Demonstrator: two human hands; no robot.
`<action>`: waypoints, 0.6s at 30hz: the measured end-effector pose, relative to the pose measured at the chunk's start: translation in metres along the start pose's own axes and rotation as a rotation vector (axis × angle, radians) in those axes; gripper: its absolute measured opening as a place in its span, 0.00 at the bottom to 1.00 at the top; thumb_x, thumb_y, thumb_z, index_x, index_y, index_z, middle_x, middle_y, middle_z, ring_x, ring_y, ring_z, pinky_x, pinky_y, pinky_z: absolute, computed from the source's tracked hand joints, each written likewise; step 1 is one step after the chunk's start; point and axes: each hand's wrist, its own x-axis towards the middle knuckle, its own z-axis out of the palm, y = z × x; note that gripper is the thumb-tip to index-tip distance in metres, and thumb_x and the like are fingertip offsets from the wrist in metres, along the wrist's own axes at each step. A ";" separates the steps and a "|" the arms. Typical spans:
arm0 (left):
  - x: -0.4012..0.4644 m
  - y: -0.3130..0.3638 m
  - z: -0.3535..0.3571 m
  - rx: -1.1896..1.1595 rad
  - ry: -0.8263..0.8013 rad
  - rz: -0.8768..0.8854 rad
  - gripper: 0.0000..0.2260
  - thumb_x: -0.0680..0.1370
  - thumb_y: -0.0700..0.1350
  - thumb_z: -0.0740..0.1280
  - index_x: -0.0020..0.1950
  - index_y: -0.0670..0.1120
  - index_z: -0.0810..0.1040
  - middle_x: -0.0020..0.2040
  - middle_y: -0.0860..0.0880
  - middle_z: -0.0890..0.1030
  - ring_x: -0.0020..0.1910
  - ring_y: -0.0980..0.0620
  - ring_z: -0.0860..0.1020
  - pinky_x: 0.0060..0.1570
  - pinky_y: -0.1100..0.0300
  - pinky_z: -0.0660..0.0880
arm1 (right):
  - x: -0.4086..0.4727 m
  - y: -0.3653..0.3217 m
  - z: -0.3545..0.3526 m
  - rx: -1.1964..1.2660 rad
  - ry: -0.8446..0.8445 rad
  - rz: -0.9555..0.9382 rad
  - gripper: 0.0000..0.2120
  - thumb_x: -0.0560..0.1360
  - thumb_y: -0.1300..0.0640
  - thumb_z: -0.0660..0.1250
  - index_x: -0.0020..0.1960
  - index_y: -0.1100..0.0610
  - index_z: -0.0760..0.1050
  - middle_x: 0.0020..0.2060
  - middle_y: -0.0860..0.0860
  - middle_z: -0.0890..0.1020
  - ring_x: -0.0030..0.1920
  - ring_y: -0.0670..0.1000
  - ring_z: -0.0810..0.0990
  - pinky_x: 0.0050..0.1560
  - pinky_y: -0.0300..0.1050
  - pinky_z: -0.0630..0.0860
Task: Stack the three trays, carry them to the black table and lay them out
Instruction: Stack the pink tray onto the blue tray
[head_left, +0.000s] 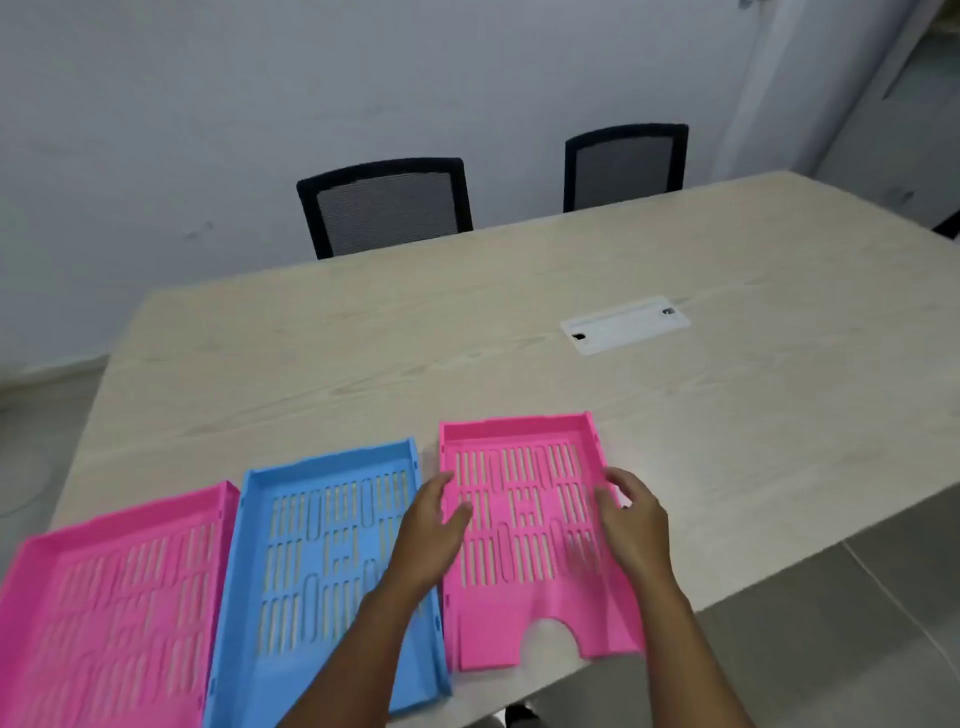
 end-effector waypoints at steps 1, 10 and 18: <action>-0.001 -0.005 0.005 0.053 -0.008 -0.013 0.25 0.80 0.44 0.67 0.76 0.46 0.66 0.76 0.45 0.67 0.76 0.47 0.66 0.75 0.51 0.62 | 0.001 0.008 -0.002 -0.032 0.010 0.027 0.18 0.80 0.61 0.65 0.69 0.57 0.76 0.67 0.54 0.79 0.66 0.52 0.76 0.67 0.47 0.71; -0.008 -0.014 0.029 0.001 -0.045 -0.323 0.32 0.81 0.48 0.64 0.81 0.47 0.52 0.80 0.45 0.60 0.78 0.44 0.61 0.75 0.48 0.60 | 0.008 0.048 -0.016 -0.200 -0.141 0.231 0.11 0.79 0.64 0.59 0.46 0.56 0.79 0.43 0.56 0.84 0.43 0.57 0.80 0.39 0.44 0.76; 0.005 -0.029 0.039 -0.220 -0.024 -0.171 0.37 0.69 0.61 0.71 0.75 0.63 0.60 0.75 0.52 0.71 0.71 0.47 0.73 0.67 0.39 0.72 | 0.035 0.029 -0.039 -0.209 -0.074 0.149 0.11 0.78 0.64 0.60 0.43 0.58 0.80 0.35 0.55 0.81 0.35 0.53 0.77 0.34 0.43 0.72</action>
